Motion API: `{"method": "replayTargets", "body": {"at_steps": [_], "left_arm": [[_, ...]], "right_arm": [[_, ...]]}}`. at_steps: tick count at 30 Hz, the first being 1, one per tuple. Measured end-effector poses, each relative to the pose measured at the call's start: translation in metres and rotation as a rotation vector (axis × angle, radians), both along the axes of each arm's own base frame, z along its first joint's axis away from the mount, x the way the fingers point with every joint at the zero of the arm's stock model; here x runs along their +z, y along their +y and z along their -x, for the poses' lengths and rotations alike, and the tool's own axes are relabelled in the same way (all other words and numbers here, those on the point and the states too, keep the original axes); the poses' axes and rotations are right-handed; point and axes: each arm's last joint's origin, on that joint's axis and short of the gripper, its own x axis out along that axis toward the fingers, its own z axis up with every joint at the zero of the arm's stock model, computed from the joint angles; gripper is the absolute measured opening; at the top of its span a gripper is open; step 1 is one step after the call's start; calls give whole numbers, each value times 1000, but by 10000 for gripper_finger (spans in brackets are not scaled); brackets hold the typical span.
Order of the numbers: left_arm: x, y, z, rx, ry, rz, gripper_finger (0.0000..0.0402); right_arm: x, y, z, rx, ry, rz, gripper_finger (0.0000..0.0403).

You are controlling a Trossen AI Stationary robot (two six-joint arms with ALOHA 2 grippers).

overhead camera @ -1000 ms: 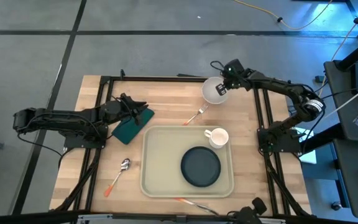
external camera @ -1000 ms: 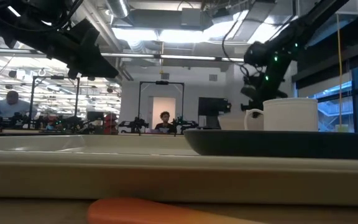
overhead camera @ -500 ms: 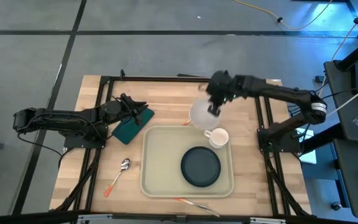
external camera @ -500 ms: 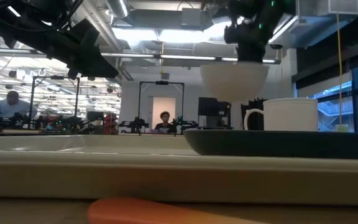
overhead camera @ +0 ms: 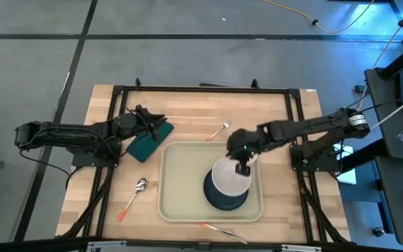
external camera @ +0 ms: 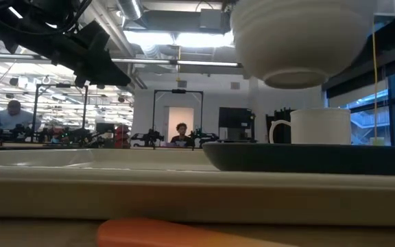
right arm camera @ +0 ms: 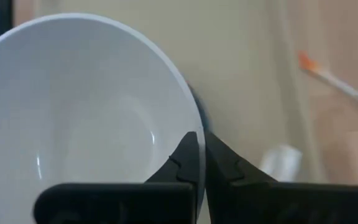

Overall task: Set up tray
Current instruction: Put the white bowl on the black plate

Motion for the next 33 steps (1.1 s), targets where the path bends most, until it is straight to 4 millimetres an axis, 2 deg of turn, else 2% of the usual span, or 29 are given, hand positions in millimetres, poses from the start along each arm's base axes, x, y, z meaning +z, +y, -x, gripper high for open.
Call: {"method": "replayTargets", "body": {"at_steps": [4,10,17,25,33], "left_arm": [[0,0,0,0,0,0,72],[0,0,0,5,-10,14,72],[0,0,0,6,-13,19,72],[0,0,0,6,-12,19,72],[0,0,0,6,-12,19,72]], "right_arm": [[-15,12,0,-15,-33,-9,6],[-41,15,2,-58,20,-11,7],[-59,18,-9,-51,47,-1,9],[-88,20,-20,-52,145,19,11],[-93,21,-23,-44,152,17,12]]}}
